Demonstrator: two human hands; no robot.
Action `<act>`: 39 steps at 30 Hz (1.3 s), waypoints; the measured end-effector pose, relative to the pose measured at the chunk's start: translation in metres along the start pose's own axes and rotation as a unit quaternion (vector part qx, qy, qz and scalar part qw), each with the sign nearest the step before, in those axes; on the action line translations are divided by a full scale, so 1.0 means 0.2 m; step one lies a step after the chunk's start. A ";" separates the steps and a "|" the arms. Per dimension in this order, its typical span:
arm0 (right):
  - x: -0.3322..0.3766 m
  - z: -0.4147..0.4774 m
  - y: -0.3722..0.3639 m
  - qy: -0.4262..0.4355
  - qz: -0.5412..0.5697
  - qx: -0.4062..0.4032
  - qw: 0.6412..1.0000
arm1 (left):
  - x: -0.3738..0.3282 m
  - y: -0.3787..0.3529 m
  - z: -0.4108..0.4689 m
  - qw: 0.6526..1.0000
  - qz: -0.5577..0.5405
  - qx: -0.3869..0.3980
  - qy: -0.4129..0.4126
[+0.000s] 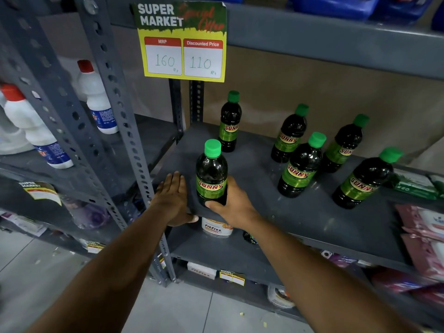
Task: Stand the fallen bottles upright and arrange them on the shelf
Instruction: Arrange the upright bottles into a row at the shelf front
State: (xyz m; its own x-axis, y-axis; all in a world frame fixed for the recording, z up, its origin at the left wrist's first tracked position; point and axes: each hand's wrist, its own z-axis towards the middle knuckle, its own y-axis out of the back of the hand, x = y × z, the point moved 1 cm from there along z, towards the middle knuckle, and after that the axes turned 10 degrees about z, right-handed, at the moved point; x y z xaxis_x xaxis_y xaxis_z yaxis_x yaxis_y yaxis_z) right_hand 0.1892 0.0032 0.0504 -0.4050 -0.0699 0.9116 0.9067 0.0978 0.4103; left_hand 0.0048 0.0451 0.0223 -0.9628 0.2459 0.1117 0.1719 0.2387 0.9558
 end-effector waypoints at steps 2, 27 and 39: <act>-0.02 -0.05 0.01 0.013 0.041 -0.036 0.998 | 0.00 0.00 -0.01 1.000 0.001 -0.005 -0.003; -0.31 -0.05 0.67 -0.077 0.028 -0.363 0.928 | 0.00 0.00 0.00 1.000 0.026 0.013 -0.007; -0.35 -0.05 0.64 -0.109 -0.035 -0.345 0.932 | 0.00 0.01 -0.01 1.000 0.024 0.008 -0.006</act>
State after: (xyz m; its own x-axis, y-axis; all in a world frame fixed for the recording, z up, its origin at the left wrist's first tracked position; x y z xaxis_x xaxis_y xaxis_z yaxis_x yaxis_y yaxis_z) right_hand 0.3354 0.0109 0.0388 -0.4113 0.1592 0.8975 0.7068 -0.5660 0.4243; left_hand 0.0044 0.0435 0.0249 -0.9506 0.2691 0.1548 0.2221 0.2408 0.9448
